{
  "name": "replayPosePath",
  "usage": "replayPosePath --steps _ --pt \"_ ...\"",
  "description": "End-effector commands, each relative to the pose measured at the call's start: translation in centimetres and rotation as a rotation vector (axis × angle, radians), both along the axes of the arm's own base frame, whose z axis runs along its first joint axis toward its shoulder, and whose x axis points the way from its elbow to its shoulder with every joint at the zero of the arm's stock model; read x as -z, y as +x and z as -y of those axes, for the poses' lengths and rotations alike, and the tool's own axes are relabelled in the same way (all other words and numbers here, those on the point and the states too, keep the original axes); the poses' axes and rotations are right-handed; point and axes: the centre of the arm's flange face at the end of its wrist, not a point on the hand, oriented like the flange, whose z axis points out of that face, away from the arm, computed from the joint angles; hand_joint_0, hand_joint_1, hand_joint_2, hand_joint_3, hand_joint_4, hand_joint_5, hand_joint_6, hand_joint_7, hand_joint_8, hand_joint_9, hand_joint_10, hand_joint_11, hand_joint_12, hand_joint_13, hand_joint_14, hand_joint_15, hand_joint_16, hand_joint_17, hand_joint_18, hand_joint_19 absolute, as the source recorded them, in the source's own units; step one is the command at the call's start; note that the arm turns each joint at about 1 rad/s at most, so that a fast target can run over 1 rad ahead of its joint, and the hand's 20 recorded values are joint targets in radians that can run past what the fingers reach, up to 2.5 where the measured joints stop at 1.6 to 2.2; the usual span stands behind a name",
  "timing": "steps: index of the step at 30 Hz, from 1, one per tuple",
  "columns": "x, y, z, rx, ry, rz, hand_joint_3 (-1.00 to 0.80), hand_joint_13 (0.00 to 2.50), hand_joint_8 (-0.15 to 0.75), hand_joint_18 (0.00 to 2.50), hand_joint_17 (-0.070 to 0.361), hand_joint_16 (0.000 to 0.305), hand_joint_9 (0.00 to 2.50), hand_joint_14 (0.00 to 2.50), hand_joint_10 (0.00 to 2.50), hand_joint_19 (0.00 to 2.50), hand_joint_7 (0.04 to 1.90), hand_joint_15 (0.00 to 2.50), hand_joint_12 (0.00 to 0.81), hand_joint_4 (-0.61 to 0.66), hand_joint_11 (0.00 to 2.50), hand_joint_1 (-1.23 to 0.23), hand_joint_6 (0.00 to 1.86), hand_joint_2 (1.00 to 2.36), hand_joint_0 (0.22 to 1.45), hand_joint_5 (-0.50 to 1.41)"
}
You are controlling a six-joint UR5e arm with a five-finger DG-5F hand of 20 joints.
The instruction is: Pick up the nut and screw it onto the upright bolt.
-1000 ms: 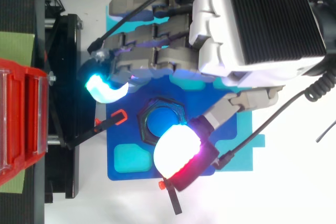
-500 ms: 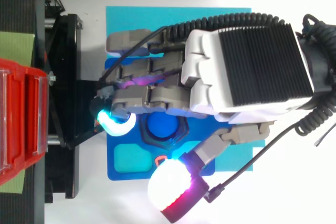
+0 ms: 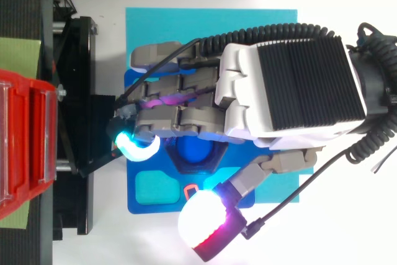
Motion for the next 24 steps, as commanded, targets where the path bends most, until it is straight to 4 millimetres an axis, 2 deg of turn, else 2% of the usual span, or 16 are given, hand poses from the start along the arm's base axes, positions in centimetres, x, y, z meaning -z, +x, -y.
replayPosePath --steps 1,11,19,24 --pt "0.0 0.0 0.2 0.0 0.0 0.0 -0.5 0.61 0.281 0.27 0.051 0.023 0.97 0.0 0.0 0.0 1.06 0.0 0.247 0.26 0.0 -0.3 0.5 1.0 0.52 -0.06" --pt "0.2 -0.2 1.0 0.01 -0.007 -0.012 -0.5 0.67 0.292 0.31 0.043 0.019 1.05 0.0 0.0 0.0 1.3 0.0 0.23 0.19 0.03 -0.3 0.5 1.0 0.52 -0.03" --pt "1.1 -0.7 2.0 0.023 -0.015 -0.035 -0.5 0.82 0.29 0.43 0.029 0.013 1.25 0.0 0.0 0.0 1.5 0.0 0.206 0.17 0.09 -0.32 0.5 1.0 0.54 0.03" --pt "1.1 -0.8 3.5 0.037 -0.016 -0.035 -0.5 0.9 0.286 0.5 0.023 0.01 1.35 0.0 0.0 0.0 1.36 0.0 0.19 0.15 0.11 -0.32 0.57 1.0 0.55 0.03"
